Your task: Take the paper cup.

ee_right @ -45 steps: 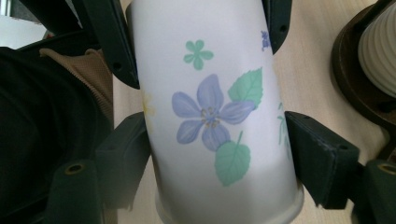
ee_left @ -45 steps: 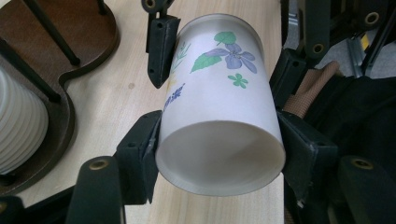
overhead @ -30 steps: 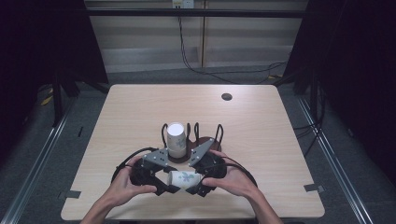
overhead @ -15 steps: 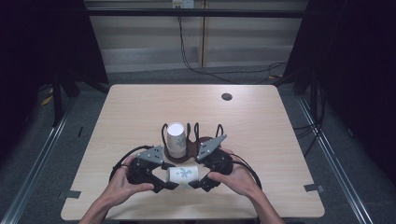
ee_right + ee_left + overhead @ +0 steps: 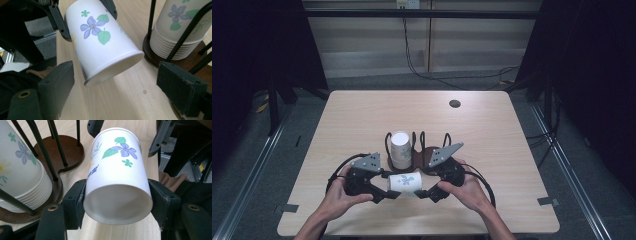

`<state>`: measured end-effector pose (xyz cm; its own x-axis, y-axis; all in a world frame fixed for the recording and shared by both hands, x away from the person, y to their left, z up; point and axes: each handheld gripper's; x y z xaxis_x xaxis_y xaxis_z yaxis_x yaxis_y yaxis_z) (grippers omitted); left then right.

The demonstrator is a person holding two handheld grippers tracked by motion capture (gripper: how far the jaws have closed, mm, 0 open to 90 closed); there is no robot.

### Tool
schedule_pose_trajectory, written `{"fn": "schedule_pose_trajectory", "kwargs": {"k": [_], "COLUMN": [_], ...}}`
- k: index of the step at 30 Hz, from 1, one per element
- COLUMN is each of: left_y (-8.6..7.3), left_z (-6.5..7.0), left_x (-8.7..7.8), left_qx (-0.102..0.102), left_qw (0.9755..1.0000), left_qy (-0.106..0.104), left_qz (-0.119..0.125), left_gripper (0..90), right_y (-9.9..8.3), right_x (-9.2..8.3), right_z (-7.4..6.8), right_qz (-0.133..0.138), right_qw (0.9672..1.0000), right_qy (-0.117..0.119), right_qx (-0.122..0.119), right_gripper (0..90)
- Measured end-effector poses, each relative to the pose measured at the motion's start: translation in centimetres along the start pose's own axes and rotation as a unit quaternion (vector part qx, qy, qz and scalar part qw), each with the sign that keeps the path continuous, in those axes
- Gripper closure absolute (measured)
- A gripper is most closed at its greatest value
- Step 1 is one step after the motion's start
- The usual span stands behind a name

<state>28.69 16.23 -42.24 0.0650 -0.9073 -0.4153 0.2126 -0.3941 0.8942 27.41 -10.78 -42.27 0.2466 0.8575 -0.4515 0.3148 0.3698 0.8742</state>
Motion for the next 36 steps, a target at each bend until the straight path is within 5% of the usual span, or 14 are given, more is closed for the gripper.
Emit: {"fn": "schedule_pose_trajectory", "kwargs": {"k": [25, 36], "left_y": [0.1, -0.1], "left_z": [0.1, 0.3], "left_x": [-0.5, -0.5], "left_qx": [0.006, 0.007], "left_qw": [0.9987, 0.9969], "left_qy": [0.009, -0.002], "left_qz": [0.049, 0.079], "left_gripper": [36.2, 36.0], "right_y": [-2.2, -2.6], "right_x": [-2.2, -1.8], "right_z": [0.2, 0.1], "right_qz": [0.083, 0.106], "right_qw": [0.9958, 0.9933], "right_qy": [-0.026, -0.01], "right_qx": [0.031, 0.044], "right_gripper": [15.6, 14.3]}}
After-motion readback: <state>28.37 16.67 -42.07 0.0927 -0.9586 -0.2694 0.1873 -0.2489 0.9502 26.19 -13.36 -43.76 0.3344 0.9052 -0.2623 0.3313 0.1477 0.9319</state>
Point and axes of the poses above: each handheld gripper's, and its own axes: x roughly forward along the jaws, y roughly out of its top, z roughly to its right, and after that the axes turned 13 degrees about z, right-handed
